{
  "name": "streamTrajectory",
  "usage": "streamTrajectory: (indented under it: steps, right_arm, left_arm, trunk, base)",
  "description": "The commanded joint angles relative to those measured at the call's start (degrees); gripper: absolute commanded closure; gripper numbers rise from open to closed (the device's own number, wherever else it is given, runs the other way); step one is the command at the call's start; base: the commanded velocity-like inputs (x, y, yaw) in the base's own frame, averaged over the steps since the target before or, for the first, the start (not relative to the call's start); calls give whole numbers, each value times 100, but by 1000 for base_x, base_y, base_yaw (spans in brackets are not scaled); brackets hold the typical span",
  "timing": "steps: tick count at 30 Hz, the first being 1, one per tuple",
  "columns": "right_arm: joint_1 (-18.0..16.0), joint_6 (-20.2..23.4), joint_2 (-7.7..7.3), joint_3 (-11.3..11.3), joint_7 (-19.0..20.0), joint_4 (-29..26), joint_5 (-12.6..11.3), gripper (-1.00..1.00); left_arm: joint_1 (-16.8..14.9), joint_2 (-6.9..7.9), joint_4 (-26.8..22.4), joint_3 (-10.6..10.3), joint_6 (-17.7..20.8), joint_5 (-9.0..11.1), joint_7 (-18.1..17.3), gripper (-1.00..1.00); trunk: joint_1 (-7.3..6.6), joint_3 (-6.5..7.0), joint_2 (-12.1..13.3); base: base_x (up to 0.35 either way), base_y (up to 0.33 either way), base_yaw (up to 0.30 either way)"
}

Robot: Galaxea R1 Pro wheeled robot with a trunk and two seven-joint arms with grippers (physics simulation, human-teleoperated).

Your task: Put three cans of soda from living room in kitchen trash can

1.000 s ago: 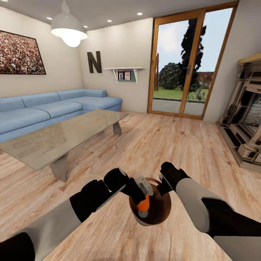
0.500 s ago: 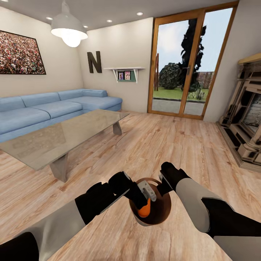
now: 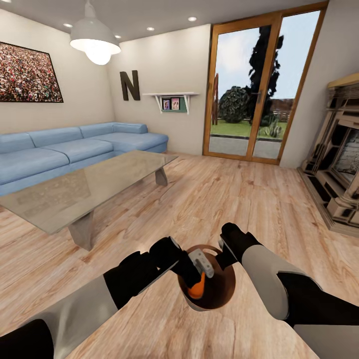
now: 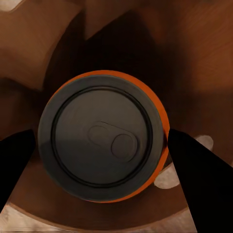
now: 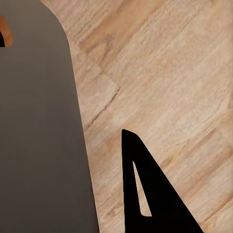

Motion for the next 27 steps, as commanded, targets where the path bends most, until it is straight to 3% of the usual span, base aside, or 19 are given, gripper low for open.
streamTrajectory:
  steps: [1,16,17,27]
  right_arm:
    - [-3,9,0,-27,0,0,-85,100]
    - [3,9,0,-24,0,0,-87,100]
    - [3,9,0,-24,0,0,-86,100]
    - [4,9,0,-27,0,0,-89,100]
  left_arm:
    - [2,-1,8,0,1,-2,-7,100]
    - [2,-37,155,-44,1,-70,1,100]
    - [1,-38,155,-45,1,-71,1,-100]
    - [2,-26,157,-48,1,-72,1,-100]
  trunk:
    - [-1,1,-1]
    - [-1,1,-1]
    - [-1,1,-1]
    - [-1,1,-1]
  base:
    - [0,0,0]
    - [0,0,0]
    - [0,0,0]
    - [0,0,0]
